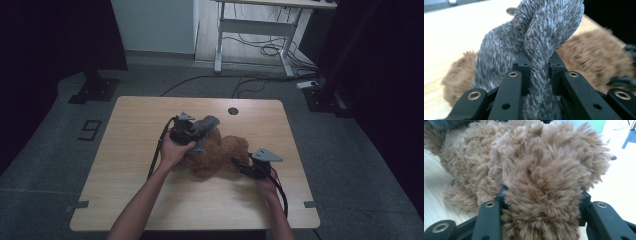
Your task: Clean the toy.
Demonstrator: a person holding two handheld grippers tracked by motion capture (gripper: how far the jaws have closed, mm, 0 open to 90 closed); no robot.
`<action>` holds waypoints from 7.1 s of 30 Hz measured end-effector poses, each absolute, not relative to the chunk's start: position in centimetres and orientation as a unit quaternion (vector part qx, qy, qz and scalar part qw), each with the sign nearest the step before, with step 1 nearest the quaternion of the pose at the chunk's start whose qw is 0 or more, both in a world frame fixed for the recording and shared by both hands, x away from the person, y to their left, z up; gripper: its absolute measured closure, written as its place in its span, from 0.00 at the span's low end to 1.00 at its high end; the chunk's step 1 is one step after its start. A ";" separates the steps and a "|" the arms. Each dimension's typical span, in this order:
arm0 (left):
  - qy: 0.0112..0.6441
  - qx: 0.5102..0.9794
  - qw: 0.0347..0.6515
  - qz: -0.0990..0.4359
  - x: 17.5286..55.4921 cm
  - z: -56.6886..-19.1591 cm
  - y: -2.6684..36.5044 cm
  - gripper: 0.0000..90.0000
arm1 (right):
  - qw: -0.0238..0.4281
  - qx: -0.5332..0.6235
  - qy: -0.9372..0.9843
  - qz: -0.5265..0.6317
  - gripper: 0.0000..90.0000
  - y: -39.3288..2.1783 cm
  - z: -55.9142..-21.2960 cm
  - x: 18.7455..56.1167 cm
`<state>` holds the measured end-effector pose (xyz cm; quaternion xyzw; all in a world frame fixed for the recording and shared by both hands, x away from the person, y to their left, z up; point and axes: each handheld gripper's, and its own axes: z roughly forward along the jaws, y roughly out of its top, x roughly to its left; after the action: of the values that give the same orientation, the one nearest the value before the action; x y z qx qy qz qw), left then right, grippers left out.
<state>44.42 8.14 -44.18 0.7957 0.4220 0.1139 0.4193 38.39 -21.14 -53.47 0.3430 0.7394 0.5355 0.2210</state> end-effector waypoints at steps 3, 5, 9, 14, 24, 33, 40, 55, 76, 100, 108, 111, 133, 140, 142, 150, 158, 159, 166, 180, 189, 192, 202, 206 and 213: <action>0.423 0.793 0.425 0.110 44.2 -45.2 8.4 0.85 | 0.212 0.345 0.740 0.537 0.53 -21.4 -53.5 38.4; 0.418 0.794 0.426 0.112 43.8 -45.4 8.7 0.85 | 0.207 0.348 0.738 0.539 0.52 -21.5 -53.5 38.5; 0.405 0.800 0.425 0.124 42.7 -46.1 8.8 0.86 | 0.197 0.356 0.737 0.540 0.50 -21.5 -53.4 38.5; 0.402 0.783 0.449 0.155 40.6 -47.4 9.0 0.87 | 0.192 0.363 0.737 0.537 0.42 -21.5 -53.3 38.4; 0.389 0.785 0.457 0.153 38.8 -47.5 9.5 0.87 | 0.157 0.392 0.726 0.542 0.15 -22.3 -52.4 37.9; 0.369 0.791 0.462 0.154 36.3 -47.8 9.8 0.87 | 0.142 0.400 0.724 0.543 0.09 -22.1 -51.6 37.9; 0.366 0.791 0.469 0.141 35.1 -48.0 10.2 0.87 | 0.137 0.373 0.750 0.529 0.33 -21.9 -52.8 37.4; 0.308 0.810 0.479 0.139 34.6 -41.7 3.7 0.85 | 0.174 0.358 0.755 0.521 0.52 -21.8 -53.7 35.9; 0.340 0.838 0.409 0.125 38.4 -44.8 1.1 0.86 | 0.179 0.357 0.756 0.518 0.53 -21.9 -53.9 35.8; 0.401 0.790 0.442 0.141 37.7 -44.1 11.5 0.85 | 0.164 0.351 0.756 0.528 0.53 -22.2 -54.0 36.0; 0.428 0.777 0.443 0.130 39.1 -44.1 13.7 0.86 | 0.161 0.354 0.753 0.531 0.53 -22.2 -54.1 36.1; 0.414 0.789 0.436 0.129 39.5 -43.7 12.1 0.86 | 0.164 0.355 0.753 0.530 0.53 -22.2 -54.1 36.1; 0.437 0.796 0.391 0.149 41.3 -43.8 12.3 0.86 | 0.172 0.346 0.760 0.522 0.54 -22.1 -54.0 35.9; 0.453 0.785 0.396 0.147 40.9 -44.6 15.4 0.85 | 0.171 0.347 0.758 0.525 0.54 -22.1 -54.1 35.9; 0.446 0.787 0.399 0.152 40.6 -44.4 15.2 0.85 | 0.172 0.347 0.759 0.523 0.54 -22.1 -54.1 35.9; 0.385 0.795 0.445 0.149 38.1 -41.1 11.3 0.86 | 0.168 0.348 0.760 0.522 0.54 -22.3 -54.1 35.9; 0.333 0.829 0.433 0.119 37.9 -41.5 2.1 0.85 | 0.166 0.349 0.759 0.524 0.54 -22.3 -54.1 35.9; 0.331 0.832 0.432 0.108 38.1 -42.0 0.8 0.85 | 0.166 0.349 0.759 0.524 0.54 -22.3 -54.1 35.9; 0.326 0.848 0.408 0.093 39.0 -44.0 -3.3 0.85 | 0.167 0.353 0.757 0.523 0.54 -22.3 -54.2 36.0; 0.351 0.834 0.406 0.131 39.2 -43.8 2.5 0.86 | 0.165 0.352 0.757 0.525 0.53 -22.2 -54.1 36.0; 0.392 0.802 0.423 0.157 39.3 -43.0 8.3 0.85 | 0.163 0.352 0.756 0.527 0.53 -22.3 -54.1 36.0; 0.408 0.799 0.409 0.165 39.8 -43.6 10.1 0.85 | 0.163 0.352 0.756 0.527 0.53 -22.3 -54.1 36.0; 0.456 0.786 0.383 0.167 41.8 -44.7 14.5 0.85 | 0.163 0.351 0.755 0.529 0.53 -22.3 -54.1 36.1; 0.467 0.784 0.372 0.171 41.9 -45.0 16.0 0.85 | 0.163 0.351 0.755 0.530 0.53 -22.3 -54.2 36.1; 0.487 0.781 0.349 0.175 41.7 -46.4 18.0 0.85 | 0.163 0.352 0.755 0.528 0.53 -22.3 -54.2 36.1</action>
<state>41.72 18.01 -46.39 0.7809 0.4873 0.1755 0.3493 36.08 -22.30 -54.15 0.3518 0.7553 0.5283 0.1632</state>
